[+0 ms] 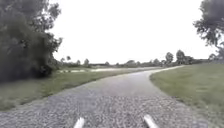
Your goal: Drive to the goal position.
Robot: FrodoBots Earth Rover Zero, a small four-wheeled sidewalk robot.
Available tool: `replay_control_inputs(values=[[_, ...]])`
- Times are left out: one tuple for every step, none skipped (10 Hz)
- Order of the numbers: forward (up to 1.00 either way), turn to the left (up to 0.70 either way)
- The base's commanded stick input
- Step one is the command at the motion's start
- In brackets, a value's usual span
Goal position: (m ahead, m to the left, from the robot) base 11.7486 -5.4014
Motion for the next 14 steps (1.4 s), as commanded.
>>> replay_control_inputs(values=[[0.85,-0.01],[0.85,-0.26],[0.85,-0.34],[0.85,-0.08],[0.85,0.0],[0.85,0.0],[0.85,0.0],[0.85,0.0],[0.85,0.0],[0.85,0.0],[0.85,0.0],[0.85,-0.17],[0.85,-0.28],[0.85,-0.18]])
